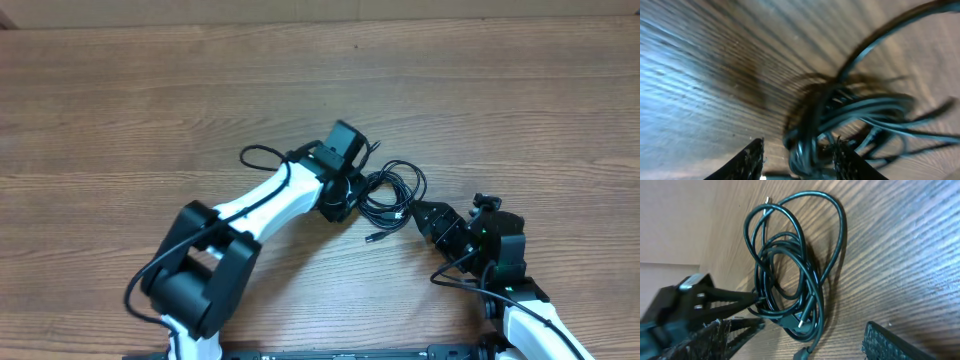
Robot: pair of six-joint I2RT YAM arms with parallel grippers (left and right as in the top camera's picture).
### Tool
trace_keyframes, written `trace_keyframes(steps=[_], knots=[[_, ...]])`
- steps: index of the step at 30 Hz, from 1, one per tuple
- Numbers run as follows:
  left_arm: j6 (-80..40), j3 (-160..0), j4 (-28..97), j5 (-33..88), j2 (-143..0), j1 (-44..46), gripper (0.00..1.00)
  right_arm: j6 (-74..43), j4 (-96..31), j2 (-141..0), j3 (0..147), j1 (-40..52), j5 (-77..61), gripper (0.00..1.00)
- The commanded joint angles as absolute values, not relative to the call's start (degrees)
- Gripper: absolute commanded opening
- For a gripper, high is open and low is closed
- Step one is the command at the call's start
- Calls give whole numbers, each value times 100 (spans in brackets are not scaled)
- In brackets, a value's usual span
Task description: Untangle cables
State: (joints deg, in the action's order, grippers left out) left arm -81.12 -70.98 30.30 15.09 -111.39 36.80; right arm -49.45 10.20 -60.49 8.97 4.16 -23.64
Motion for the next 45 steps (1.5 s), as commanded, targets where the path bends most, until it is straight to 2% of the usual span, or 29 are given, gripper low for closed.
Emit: trace_keyframes(steps=[1,2,5,7,9,13,16,20,25,28,30,32,36,41,45], knots=[[-8248,-7142,2974,1581,-11428,3754,26,-4901,963,-6012,991,401,-2436,85],[-8215,-7142,2978,1568,-11496,3754,4,-4901,928,-6012,991,401,-2458,84],[-7697,-7142,2976,1509,-11566,3752,4,-4904,810,-6012,987,401,-2477,85],[-7157,-7159,2974,1463,-11507,3747,4,-4899,709,-6012,987,399,-2528,93],[-6434,-7227,2980,1461,-11345,3730,4,-4899,694,-6012,987,399,-2626,95],[-4694,-7382,2995,1459,-10737,3704,4,-4890,891,-6012,987,399,-2976,94],[-3310,-7413,3020,1450,-10143,3706,4,-4460,1356,-6012,987,399,-3642,91],[-2451,-7413,3216,1291,-9515,3706,4,-4119,2344,-6012,987,399,-4654,90],[-1531,-7413,3610,1000,-9078,3704,4,-3955,3551,-6012,989,399,-5592,79],[-1496,-7413,3887,193,-9017,3704,4,-4093,3782,-6012,1017,399,-5669,73],[-1496,-7413,3944,121,-9019,3704,4,-4134,3826,-6012,1046,399,-5662,66],[-1492,-7413,3924,429,-9019,3706,4,-4134,3830,-6012,1048,399,-5568,55],[-1214,-7413,3841,1057,-9021,3706,4,-4215,3857,-6012,1048,399,-5306,49],[-1013,-7413,3774,1758,-9019,3704,4,-4213,3614,-6018,1048,405,-4825,25],[-1002,-7413,3465,3044,-9019,3699,4,-4215,3000,-6018,1048,416,-4143,16]])
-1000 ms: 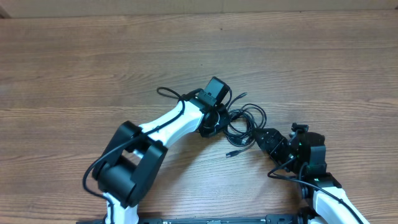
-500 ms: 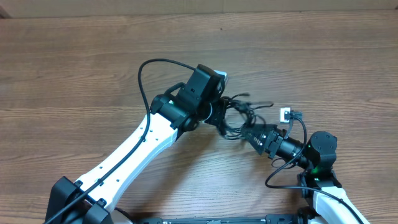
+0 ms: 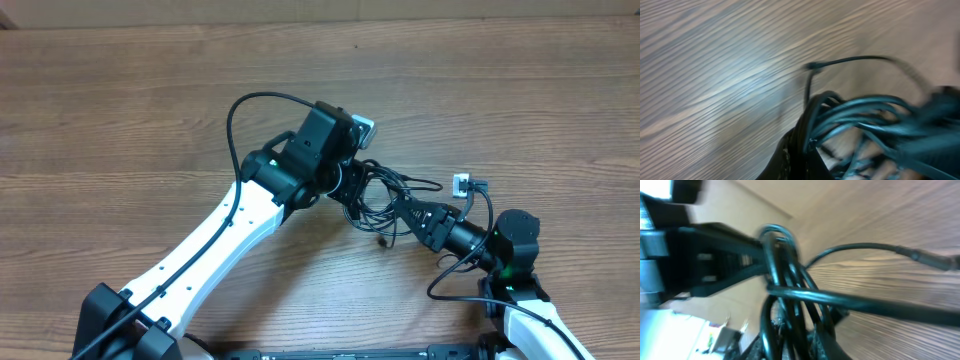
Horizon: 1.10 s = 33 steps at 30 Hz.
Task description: Untangle cables
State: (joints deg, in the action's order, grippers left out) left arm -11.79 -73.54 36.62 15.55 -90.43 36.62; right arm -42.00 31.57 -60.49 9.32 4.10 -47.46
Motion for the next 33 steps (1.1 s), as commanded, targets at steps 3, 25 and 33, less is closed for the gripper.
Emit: trace_keyframes(steps=[3,25,33], knots=[[-1002,-7413,3098,4117,-9019,3699,4,-4215,2630,-6018,1048,416,-3798,6],[-2147,-7413,2571,2709,-9021,3371,4,-4543,1852,-6016,1048,414,-4158,41],[-2137,-7408,2915,1044,-9028,3371,4,-4543,1883,-6016,1048,414,-5142,54]])
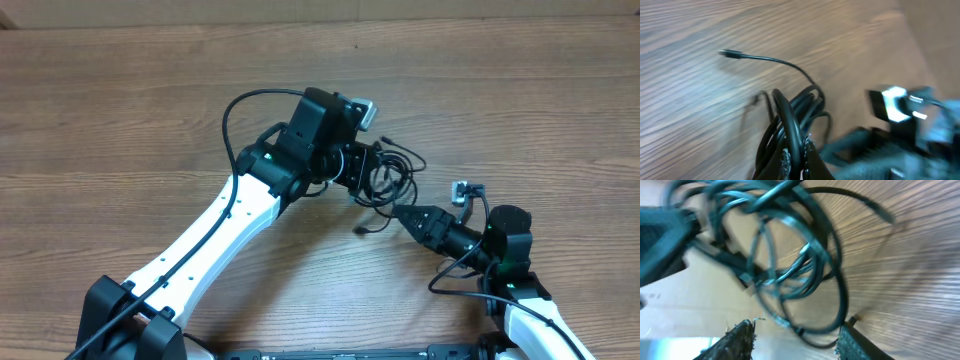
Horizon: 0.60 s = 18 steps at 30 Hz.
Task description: Untangle cables
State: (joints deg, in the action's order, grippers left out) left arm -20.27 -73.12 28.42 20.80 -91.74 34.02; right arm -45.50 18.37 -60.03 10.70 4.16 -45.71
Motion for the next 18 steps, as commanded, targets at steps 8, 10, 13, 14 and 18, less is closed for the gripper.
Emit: trace_keyframes(steps=[8,10,13,14,18], knots=[[-211,-7408,3468,1861,-9028,3365,4,-4534,3271,-6016,1048,408,-5955,59],[301,-7408,3623,2405,-9028,3363,4,-4423,3787,-6018,1048,408,-5964,67],[642,-7408,3798,2967,-9028,3295,4,-3833,4226,-6018,1048,408,-5905,69],[676,-7408,3844,3035,-9028,3269,4,-3745,4233,-6018,1048,410,-5784,69],[762,-7408,3903,3743,-9028,3092,4,-3734,4204,-6018,1048,410,-5384,69]])
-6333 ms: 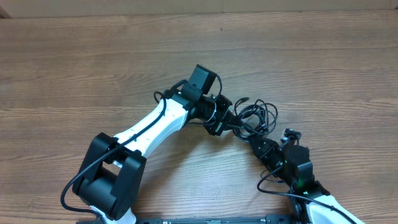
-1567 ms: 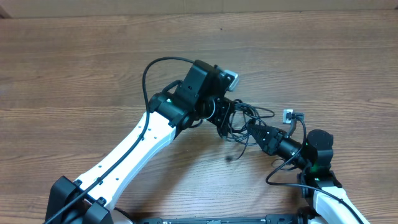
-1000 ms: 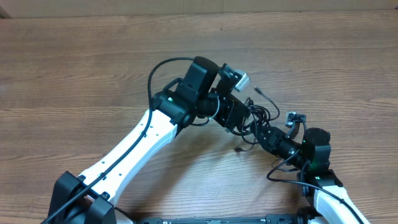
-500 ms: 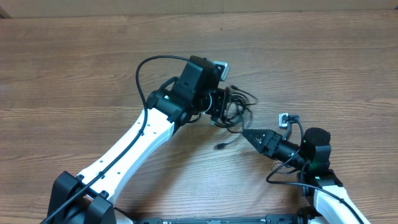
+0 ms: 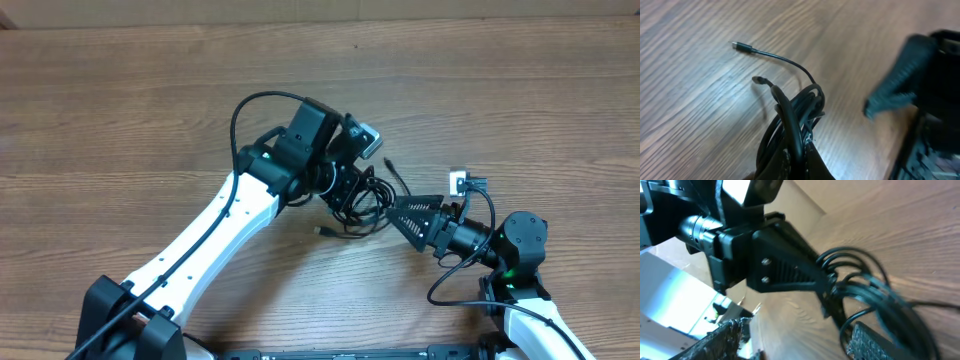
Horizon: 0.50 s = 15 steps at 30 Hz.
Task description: Untangle cables
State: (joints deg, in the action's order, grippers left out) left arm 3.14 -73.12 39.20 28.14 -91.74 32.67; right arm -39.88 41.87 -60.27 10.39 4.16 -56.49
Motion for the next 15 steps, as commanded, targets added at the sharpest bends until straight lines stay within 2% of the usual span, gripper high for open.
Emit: trace_keyframes(steps=[1,9,15], knots=[[840,-7408,3907,4042,-9028,3041,4,-3656,4150,-6018,1048,410,-5280,69],[963,-7408,4187,4827,-9028,2773,4,-3247,3680,-6018,1048,410,-4427,67],[1074,-7408,4257,5306,-9028,2773,4,-3256,3671,-6018,1048,473,-4379,65]])
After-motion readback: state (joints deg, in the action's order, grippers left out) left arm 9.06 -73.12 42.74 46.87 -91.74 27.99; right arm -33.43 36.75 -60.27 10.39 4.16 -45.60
